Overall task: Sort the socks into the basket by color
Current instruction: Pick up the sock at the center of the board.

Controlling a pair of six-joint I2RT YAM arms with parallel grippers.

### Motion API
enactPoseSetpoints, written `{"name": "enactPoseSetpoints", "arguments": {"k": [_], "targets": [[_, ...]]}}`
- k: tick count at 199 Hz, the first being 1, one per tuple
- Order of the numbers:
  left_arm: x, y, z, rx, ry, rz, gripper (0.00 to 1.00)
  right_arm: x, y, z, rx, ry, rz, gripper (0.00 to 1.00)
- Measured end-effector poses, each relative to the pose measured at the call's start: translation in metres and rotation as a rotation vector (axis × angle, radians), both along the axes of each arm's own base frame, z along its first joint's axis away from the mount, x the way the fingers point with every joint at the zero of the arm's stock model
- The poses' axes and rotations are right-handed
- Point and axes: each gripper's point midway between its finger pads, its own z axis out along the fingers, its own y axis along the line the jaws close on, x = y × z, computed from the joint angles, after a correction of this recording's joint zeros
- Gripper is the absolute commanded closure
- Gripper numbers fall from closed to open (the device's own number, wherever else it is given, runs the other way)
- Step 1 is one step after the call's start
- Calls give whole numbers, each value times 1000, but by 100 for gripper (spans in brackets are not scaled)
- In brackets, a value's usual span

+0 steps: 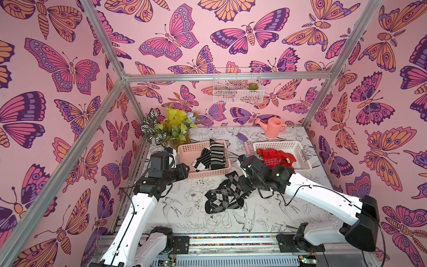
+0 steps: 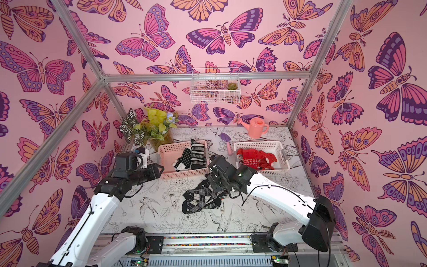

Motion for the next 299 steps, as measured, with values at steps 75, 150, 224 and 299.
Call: {"name": "enactPoseSetpoints", "arguments": {"k": [75,150,224,299], "targets": [[-2,1,5,65,-40,-5,52,-24,-6,-44,24,74,-55,66],[-2,2,6,78,-51,-4,52,-30,32,-67,105,151,-55,60],[-3,5,8,90,-64,4,52,-32,41,-94,93,211,-65,58],[-4,6,11,92,-74,7,52,-34,42,-109,88,242,-84,56]]}}
